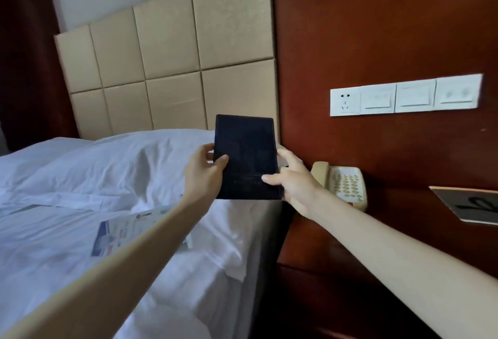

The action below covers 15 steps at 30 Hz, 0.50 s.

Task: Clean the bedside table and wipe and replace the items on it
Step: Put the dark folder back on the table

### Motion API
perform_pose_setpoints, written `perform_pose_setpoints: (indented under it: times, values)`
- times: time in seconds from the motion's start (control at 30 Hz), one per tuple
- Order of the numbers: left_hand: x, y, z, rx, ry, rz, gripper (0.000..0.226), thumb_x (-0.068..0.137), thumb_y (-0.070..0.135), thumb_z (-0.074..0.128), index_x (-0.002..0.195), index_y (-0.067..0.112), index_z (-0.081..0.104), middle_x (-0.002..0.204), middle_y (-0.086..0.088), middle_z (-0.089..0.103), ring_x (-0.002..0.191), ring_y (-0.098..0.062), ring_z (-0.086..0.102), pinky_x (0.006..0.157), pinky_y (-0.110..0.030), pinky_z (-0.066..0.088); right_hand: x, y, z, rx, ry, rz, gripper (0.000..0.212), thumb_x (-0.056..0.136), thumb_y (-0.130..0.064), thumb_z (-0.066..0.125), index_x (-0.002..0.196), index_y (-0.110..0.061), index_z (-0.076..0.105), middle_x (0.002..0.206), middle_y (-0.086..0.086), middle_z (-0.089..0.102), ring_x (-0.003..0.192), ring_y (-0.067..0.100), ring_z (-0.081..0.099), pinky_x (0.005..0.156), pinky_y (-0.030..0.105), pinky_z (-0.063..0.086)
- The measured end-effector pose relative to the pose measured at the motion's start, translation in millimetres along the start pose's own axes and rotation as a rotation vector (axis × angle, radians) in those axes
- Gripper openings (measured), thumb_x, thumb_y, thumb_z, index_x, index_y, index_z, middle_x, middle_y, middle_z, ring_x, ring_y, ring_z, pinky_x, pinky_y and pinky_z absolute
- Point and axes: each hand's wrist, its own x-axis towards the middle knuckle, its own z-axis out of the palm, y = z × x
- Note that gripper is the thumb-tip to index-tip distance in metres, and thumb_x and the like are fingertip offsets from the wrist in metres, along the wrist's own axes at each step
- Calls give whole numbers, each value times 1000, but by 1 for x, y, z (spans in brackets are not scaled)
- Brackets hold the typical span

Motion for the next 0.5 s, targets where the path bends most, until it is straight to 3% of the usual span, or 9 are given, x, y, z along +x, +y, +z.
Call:
perform_pose_setpoints:
  times: [0.1,0.13,0.23,0.3,0.47,0.5]
  values:
    - [-10,7,38,-34,-84,46,32,91,13,53,123,16,55,104,-1,65,89,-13,64,69,-20,51,-9,-1,-38,-17,82,-7,70,85,9,58,141,-27,37,125,8,60,113,28,60,73,34,55]
    - [-14,10,51,-46,-126,52,33,91,13,54,124,17,55,105,-3,66,91,-16,65,74,-24,54,-12,-1,-52,-17,126,-9,68,85,10,58,140,-26,39,127,8,58,114,28,59,73,34,55]
    - [-29,18,90,-69,-258,66,37,89,13,56,126,20,56,104,-5,69,95,-20,67,89,-41,53,-22,-4,-94,-17,272,0,60,84,13,57,127,-27,46,130,8,54,115,26,57,99,45,48]
    - [-38,20,117,-58,-318,69,37,88,15,59,125,17,57,104,-7,70,97,-22,66,93,-45,51,-30,-7,-122,-33,329,10,57,85,13,55,121,-31,46,131,9,54,117,28,56,102,48,45]
    - [-63,23,177,-51,-365,65,39,87,22,62,124,14,57,100,-3,68,93,-15,65,84,-28,54,-50,-16,-180,-45,416,32,54,88,13,50,119,-32,44,123,8,61,108,27,61,95,49,50]
    - [-67,26,187,-66,-383,61,37,87,22,62,123,15,57,100,-4,67,93,-16,65,82,-31,55,-53,-17,-190,-51,441,30,56,88,13,50,121,-31,44,122,9,61,107,28,62,94,50,51]
